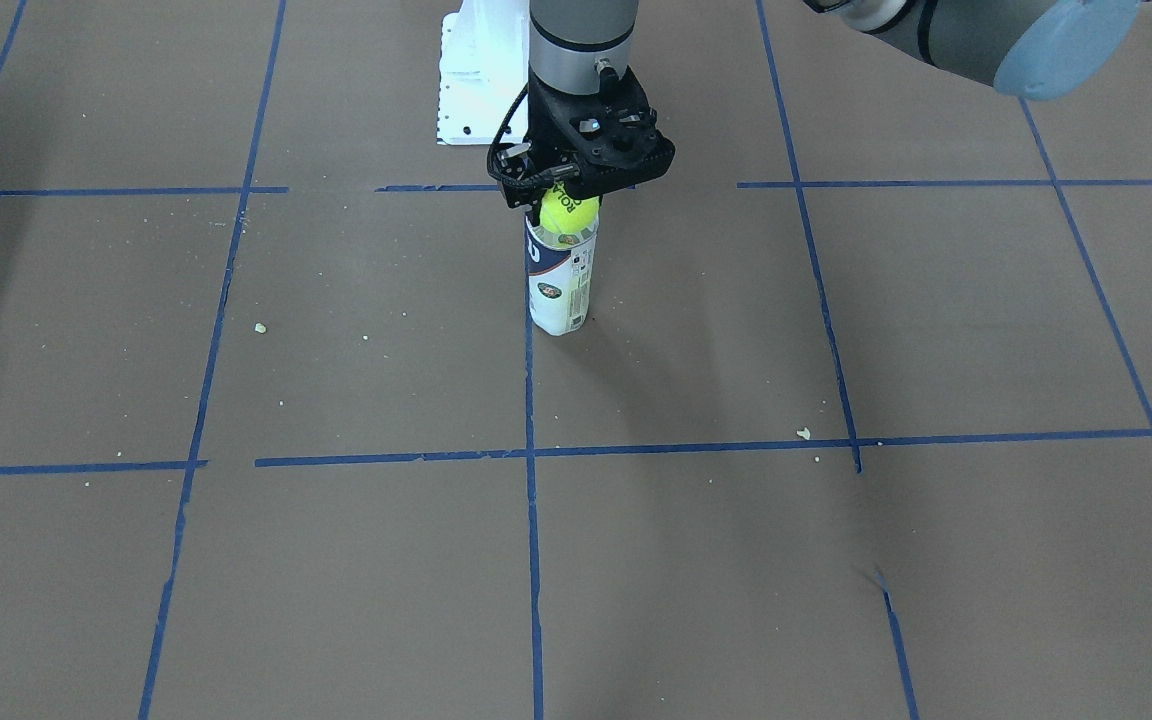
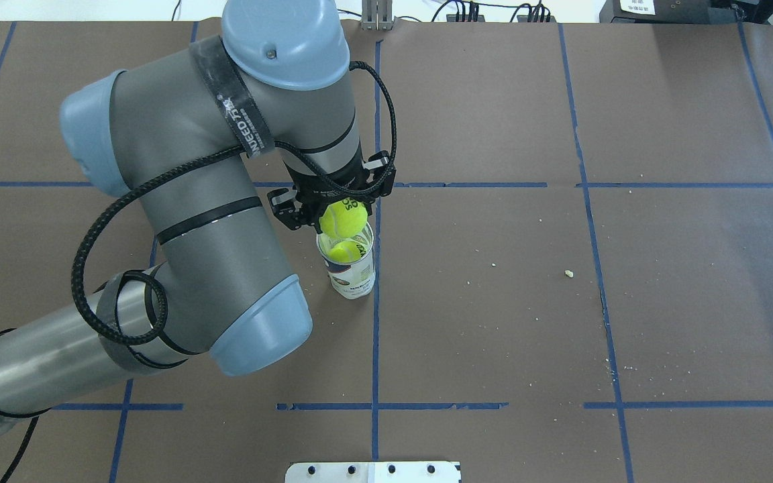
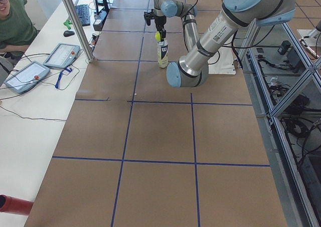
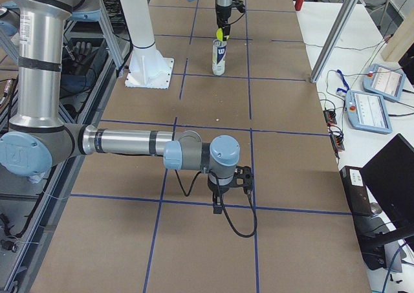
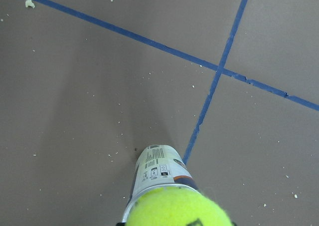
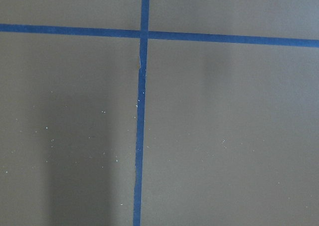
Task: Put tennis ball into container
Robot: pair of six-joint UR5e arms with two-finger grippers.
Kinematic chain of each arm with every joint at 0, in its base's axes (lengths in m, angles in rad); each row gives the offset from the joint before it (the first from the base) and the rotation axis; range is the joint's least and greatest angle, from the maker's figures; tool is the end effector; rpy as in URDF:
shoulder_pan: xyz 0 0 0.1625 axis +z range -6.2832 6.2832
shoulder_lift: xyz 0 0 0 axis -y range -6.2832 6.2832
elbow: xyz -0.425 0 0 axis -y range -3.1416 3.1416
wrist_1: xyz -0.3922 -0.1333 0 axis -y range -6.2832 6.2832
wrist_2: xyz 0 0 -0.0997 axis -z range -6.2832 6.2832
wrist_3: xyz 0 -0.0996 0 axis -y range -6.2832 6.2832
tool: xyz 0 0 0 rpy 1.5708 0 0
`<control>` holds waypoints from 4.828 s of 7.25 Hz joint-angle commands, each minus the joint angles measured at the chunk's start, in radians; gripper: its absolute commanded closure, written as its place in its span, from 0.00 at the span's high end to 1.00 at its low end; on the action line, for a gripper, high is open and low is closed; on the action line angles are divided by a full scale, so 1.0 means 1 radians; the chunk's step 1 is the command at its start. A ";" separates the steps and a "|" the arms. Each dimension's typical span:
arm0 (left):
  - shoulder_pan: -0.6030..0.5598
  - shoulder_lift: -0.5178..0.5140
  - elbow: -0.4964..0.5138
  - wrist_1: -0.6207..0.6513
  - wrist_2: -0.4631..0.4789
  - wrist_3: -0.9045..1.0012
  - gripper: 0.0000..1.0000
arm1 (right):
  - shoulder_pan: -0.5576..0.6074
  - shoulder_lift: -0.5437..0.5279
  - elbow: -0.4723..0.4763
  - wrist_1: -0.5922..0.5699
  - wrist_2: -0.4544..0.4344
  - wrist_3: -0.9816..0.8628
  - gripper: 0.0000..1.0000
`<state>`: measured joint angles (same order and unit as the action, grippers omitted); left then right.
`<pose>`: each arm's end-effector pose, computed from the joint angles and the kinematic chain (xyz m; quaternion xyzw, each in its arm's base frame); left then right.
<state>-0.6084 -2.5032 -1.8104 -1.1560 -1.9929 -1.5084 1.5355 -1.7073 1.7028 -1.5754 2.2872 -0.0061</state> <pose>0.4628 -0.4351 0.0519 -0.0648 0.4054 -0.1704 0.8958 0.0526 -0.4355 0.6613 -0.0094 -0.3505 -0.0178 0.9364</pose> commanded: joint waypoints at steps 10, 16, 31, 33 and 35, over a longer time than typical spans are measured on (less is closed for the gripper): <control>-0.106 0.240 -0.222 -0.036 0.002 0.318 1.00 | 0.000 0.000 0.000 0.000 0.000 0.000 1.00; -0.728 0.786 -0.029 -0.332 -0.243 1.379 1.00 | 0.000 0.000 0.000 0.000 0.000 0.000 1.00; -0.996 1.066 0.109 -0.485 -0.395 1.619 1.00 | 0.000 0.000 0.000 0.000 0.000 0.000 1.00; -1.007 1.081 0.111 -0.487 -0.371 1.619 1.00 | 0.000 0.000 0.000 0.000 0.000 0.000 1.00; -1.008 1.086 0.105 -0.481 -0.345 1.619 1.00 | 0.000 0.000 0.000 0.000 0.000 0.000 1.00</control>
<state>-1.6145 -1.4219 -1.6999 -1.6390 -2.3523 0.1107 1.5355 -1.7073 1.7027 -1.5754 2.2872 -0.0061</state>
